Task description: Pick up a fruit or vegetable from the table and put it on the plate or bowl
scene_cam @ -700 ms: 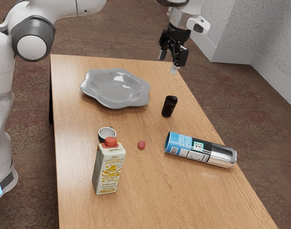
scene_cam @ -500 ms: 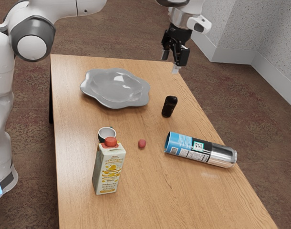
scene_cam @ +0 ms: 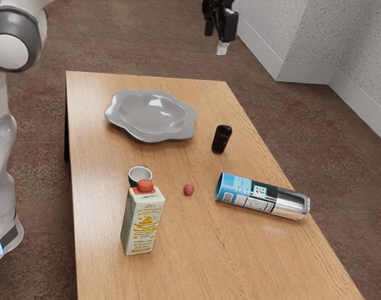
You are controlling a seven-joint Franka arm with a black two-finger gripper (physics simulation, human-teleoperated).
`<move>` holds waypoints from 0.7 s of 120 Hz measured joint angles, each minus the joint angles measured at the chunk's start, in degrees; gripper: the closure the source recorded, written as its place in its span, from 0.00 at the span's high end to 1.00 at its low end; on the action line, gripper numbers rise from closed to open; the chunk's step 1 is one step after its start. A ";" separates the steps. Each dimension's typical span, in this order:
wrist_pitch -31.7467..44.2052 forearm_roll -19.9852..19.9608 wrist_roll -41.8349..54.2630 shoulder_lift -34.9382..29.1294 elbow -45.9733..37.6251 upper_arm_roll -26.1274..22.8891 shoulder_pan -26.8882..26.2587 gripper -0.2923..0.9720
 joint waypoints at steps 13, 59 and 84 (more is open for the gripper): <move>-0.96 -1.32 -4.07 -2.68 -5.25 -0.88 -2.81 0.77; 24.50 -1.43 -14.68 -21.74 -47.02 -2.08 -1.42 0.77; 30.07 -1.52 -20.30 -22.46 -50.67 -3.57 -1.41 0.77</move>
